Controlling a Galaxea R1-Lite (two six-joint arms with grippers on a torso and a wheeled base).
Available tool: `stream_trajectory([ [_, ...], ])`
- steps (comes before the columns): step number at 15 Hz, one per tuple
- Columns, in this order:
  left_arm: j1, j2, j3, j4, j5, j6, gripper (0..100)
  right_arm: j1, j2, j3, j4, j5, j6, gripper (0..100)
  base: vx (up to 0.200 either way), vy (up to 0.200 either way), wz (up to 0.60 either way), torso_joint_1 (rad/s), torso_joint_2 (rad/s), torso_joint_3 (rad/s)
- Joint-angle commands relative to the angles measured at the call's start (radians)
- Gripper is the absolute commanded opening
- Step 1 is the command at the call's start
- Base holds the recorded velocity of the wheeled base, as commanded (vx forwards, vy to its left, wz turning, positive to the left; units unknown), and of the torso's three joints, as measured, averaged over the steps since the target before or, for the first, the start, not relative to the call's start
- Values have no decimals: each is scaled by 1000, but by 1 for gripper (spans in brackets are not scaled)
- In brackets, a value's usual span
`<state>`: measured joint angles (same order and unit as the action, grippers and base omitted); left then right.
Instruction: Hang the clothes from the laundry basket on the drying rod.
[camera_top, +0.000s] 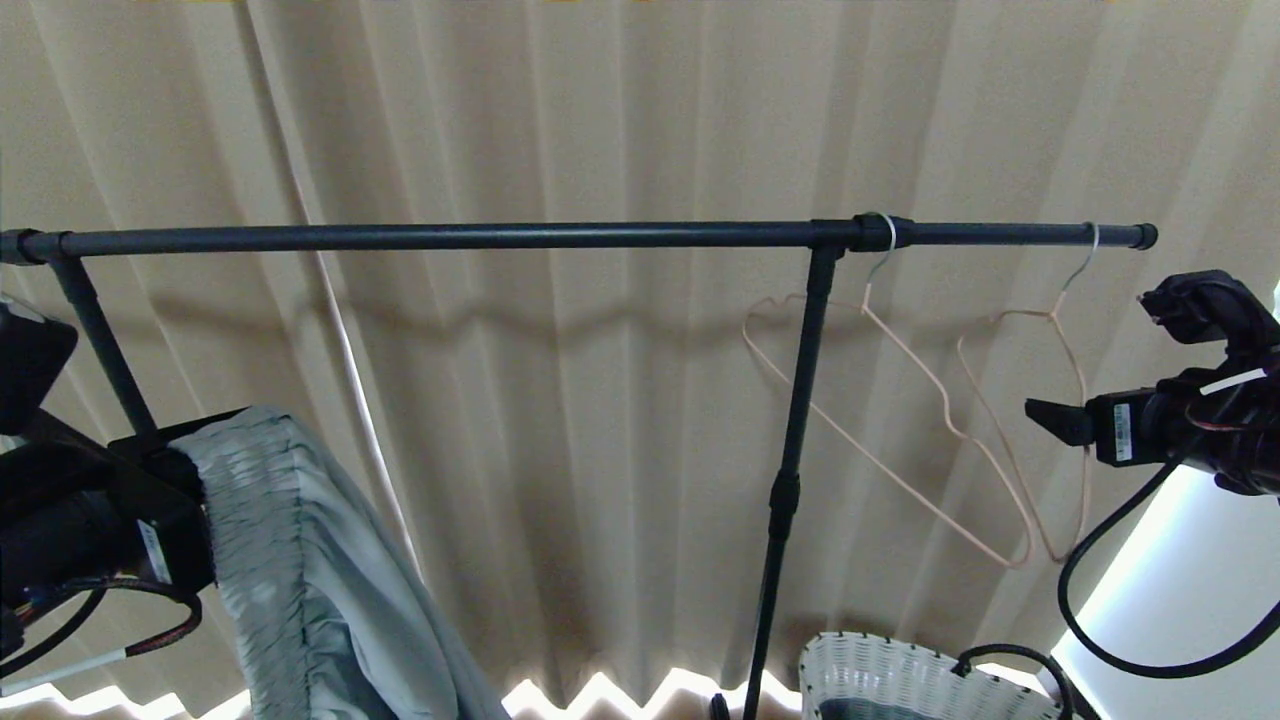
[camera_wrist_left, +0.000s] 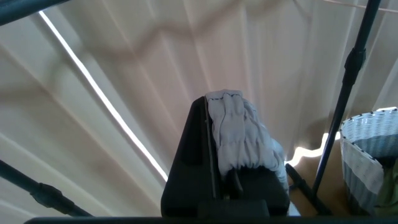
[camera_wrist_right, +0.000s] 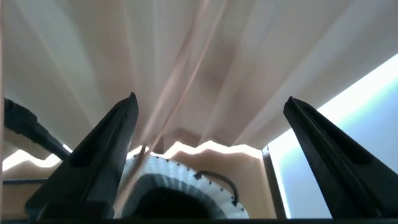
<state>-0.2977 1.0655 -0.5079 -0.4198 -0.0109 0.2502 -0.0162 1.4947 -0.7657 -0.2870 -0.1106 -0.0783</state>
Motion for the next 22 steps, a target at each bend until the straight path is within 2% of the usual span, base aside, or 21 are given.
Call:
stream_trajectory([
  [1, 0, -1, 0, -1, 0, 0, 0, 5, -24, -4, 55, 2, 25, 100, 0, 0, 0, 0, 0, 0],
  [4, 0, 1, 0, -1, 0, 0, 0, 5, -21, -43, 170, 0, 109, 100, 0, 0, 0, 0, 0, 0],
  [6, -1, 1, 0, -1, 0, 1, 0, 2, -5, -67, 198, 2, 149, 100, 0, 0, 0, 0, 0, 0],
  [15, -8, -6, 0, -1, 2, 0, 0, -1, 42, -96, 200, 3, 172, 100, 0, 0, 0, 0, 0, 0],
  [16, -8, -6, 0, -1, 2, 0, 0, -2, 42, -96, 200, 3, 172, 0, 0, 0, 0, 0, 0, 0],
  [22, -8, -6, 0, -1, 2, 0, 0, -53, 68, -112, 207, 8, 172, 0, 0, 0, 0, 0, 0, 0],
])
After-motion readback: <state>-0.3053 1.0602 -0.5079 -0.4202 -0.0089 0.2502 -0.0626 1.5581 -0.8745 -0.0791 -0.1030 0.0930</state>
